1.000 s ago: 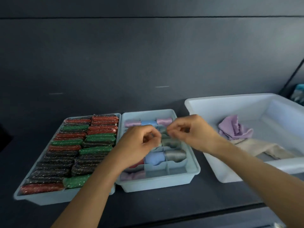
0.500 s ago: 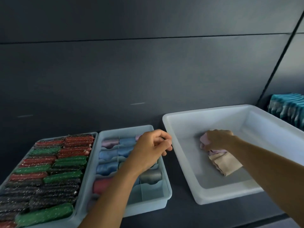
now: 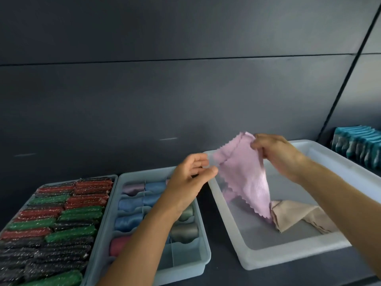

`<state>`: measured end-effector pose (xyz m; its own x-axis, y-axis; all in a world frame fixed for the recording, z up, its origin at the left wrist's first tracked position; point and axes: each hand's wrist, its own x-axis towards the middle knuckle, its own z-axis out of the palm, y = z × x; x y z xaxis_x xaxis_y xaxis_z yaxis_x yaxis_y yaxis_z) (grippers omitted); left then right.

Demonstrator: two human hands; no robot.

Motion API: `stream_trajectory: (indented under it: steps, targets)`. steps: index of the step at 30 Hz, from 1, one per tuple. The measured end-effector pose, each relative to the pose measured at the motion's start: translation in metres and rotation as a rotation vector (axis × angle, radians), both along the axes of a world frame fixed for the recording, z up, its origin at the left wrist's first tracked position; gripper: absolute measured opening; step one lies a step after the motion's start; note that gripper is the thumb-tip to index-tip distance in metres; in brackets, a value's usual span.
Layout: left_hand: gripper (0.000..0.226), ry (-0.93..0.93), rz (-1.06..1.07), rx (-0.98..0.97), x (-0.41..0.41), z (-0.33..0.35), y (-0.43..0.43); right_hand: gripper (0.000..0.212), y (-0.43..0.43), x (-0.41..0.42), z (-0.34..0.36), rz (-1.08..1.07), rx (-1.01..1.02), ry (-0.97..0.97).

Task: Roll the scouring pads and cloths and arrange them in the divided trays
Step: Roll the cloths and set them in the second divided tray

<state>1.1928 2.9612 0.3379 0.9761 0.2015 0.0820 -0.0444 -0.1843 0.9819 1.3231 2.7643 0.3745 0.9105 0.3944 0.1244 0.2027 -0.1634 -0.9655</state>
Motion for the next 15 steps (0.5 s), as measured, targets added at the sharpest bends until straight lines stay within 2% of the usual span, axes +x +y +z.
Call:
stream_trajectory:
  steps: [1, 3, 5, 11, 13, 15]
  targets:
    - [0.048, 0.006, -0.024, -0.052, 0.001, 0.004, -0.001, 0.012, 0.005, -0.006, 0.009, 0.046, 0.045, 0.025]
    - [0.072, 0.029, -0.063, -0.123, 0.003, 0.011, -0.002, 0.03, 0.013, -0.017, 0.023, 0.154, 0.133, 0.074]
    - [0.08, 0.035, -0.092, -0.206, 0.0, 0.021, -0.003, 0.038, 0.021, -0.026, 0.033, 0.246, 0.202, 0.092]
    - [0.037, -0.16, -0.122, -0.511, -0.018, 0.048, 0.014, 0.025, 0.049, -0.049, 0.059, 0.327, 0.351, 0.089]
    - [0.037, -0.247, -0.095, -0.539, -0.024, 0.058, 0.022, 0.034, 0.056, -0.054, 0.065, 0.276, 0.357, 0.1]
    - [0.032, -0.336, -0.042, -0.482, -0.031, 0.066, 0.031, 0.032, 0.063, -0.061, 0.065, 0.168, 0.329, 0.014]
